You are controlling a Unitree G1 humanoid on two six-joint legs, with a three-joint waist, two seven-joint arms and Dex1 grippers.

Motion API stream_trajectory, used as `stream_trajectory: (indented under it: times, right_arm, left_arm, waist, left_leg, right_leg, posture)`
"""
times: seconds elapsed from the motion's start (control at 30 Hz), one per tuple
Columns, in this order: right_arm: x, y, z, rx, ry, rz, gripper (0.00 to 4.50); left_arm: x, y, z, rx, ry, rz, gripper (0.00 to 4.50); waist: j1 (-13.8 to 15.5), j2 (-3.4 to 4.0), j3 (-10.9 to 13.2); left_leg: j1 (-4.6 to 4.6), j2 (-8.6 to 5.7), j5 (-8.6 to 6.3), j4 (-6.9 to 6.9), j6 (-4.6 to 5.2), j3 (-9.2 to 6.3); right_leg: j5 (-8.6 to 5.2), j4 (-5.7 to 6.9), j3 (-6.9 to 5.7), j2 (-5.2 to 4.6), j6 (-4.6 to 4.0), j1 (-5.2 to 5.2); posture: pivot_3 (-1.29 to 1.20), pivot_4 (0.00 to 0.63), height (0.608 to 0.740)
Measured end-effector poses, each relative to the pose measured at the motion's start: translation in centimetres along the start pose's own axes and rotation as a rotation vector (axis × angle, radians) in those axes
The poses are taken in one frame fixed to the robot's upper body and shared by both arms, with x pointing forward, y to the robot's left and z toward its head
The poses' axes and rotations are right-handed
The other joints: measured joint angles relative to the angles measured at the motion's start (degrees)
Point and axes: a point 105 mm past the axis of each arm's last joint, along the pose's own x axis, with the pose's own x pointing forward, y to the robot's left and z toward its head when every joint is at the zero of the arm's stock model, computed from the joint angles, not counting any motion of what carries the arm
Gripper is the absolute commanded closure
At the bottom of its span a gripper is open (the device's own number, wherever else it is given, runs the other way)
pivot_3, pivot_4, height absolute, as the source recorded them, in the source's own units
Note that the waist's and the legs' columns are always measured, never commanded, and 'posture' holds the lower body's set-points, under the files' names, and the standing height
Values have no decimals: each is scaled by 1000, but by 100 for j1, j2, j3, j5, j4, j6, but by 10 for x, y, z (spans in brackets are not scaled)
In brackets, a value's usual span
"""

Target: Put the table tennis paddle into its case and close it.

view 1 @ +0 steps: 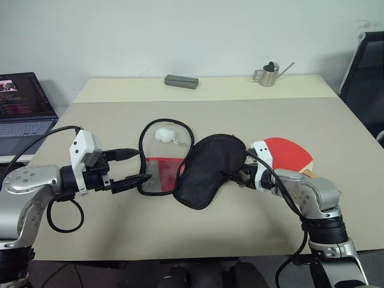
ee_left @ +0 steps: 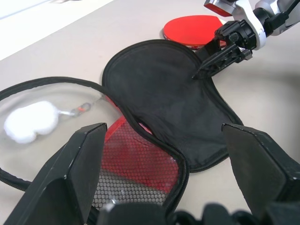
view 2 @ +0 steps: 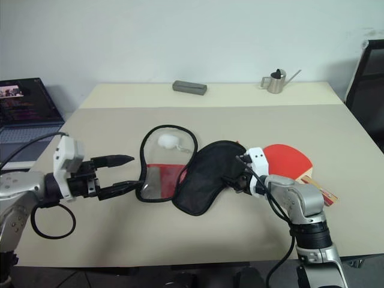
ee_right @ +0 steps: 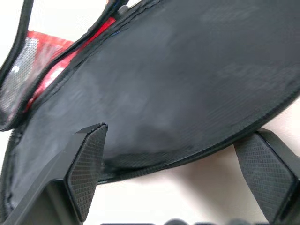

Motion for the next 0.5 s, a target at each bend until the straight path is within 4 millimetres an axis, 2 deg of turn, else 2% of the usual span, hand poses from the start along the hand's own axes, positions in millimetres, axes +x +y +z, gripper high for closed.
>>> stream_trajectory:
  times: [0.17,0.2,0.37,0.5]
  right_arm:
    - [1,-8,-1,-7,-2,-35,2361]
    - [0,-10,-1,-5,2,-41,2851]
    - [1,-16,3,-22,-5,-56,4480]
    - [5,-21,5,-45,2,-61,4480]
  left_arm:
    - [0,0,-1,-3,3,3,219]
    - [-1,-1,-4,-12,9,3,219]
    - [-2,-4,-14,-43,27,7,219]
    - [-1,-9,-16,-46,30,-5,219]
  waist:
    - [-1,0,0]
    - [-3,0,0]
    - [-2,0,0]
    - [0,-1,1]
  left_leg:
    - [0,0,0,0,0,1]
    - [0,0,0,0,0,1]
    - [-1,0,0,-1,0,0]
    - [-2,0,0,-1,0,0]
  right_leg:
    - [0,0,1,0,0,0]
    - [0,0,1,0,0,-1]
    - [0,0,1,0,-1,-1]
    - [-1,-1,0,0,-1,-1]
  posture:
    - [0,150,740]
    - [0,150,740]
    - [0,150,740]
    - [0,150,740]
